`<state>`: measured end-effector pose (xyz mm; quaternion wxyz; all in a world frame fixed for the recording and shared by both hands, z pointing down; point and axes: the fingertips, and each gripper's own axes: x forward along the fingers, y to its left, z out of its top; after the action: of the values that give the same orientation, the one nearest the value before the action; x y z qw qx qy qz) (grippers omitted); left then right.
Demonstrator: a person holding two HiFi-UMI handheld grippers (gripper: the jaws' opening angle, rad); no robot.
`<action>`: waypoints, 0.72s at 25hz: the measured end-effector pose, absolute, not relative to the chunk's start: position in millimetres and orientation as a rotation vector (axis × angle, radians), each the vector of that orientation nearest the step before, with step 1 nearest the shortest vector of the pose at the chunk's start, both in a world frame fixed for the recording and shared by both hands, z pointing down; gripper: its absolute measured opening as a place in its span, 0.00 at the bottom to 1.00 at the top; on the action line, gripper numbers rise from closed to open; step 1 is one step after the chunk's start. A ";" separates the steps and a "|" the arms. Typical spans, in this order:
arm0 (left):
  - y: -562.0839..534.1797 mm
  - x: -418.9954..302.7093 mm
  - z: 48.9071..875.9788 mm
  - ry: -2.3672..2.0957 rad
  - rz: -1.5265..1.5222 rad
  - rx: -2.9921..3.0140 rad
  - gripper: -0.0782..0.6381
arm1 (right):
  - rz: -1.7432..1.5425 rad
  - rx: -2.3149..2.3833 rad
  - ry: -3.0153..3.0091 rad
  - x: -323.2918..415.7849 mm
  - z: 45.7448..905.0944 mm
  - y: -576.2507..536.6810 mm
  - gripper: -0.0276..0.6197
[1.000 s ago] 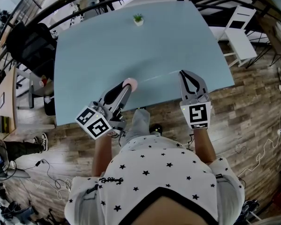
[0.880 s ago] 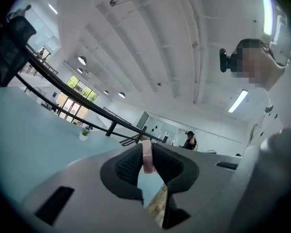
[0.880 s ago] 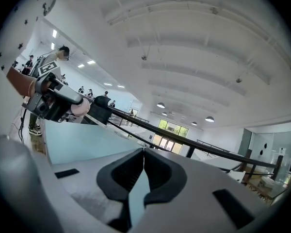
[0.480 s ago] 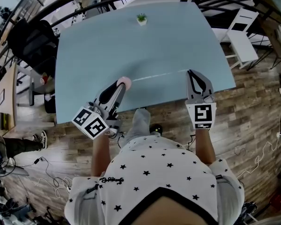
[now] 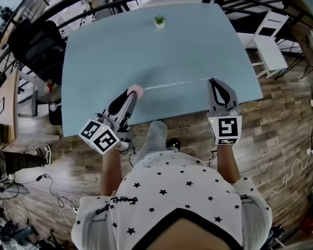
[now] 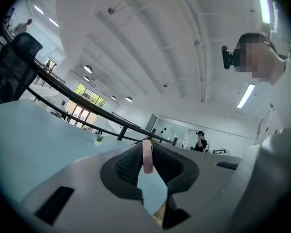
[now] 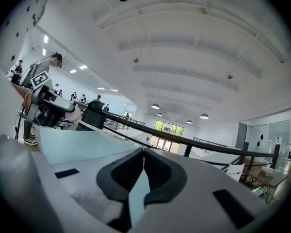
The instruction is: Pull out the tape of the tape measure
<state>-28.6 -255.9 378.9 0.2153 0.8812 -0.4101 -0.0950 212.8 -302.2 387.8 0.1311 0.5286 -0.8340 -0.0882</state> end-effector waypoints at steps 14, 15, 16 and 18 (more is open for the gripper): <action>-252.7 -40.2 383.0 -1.164 -0.262 2.428 0.23 | -0.248 1.513 -2.448 200.1 388.8 -300.3 0.05; -252.0 -40.9 383.0 -1.166 -0.261 2.427 0.23 | -0.248 1.512 -2.451 199.4 388.5 -300.0 0.05; -251.7 -41.6 383.2 -1.168 -0.262 2.425 0.23 | -0.247 1.511 -2.453 198.5 388.3 -300.0 0.05; -252.0 -42.6 383.7 -1.171 -0.264 2.423 0.23 | -0.245 1.508 -2.456 197.3 388.6 -300.7 0.05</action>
<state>-42.6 -252.0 383.7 0.2172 0.8747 -0.4227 -0.0954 197.3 -300.7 388.6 0.1241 0.5174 -0.8425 -0.0842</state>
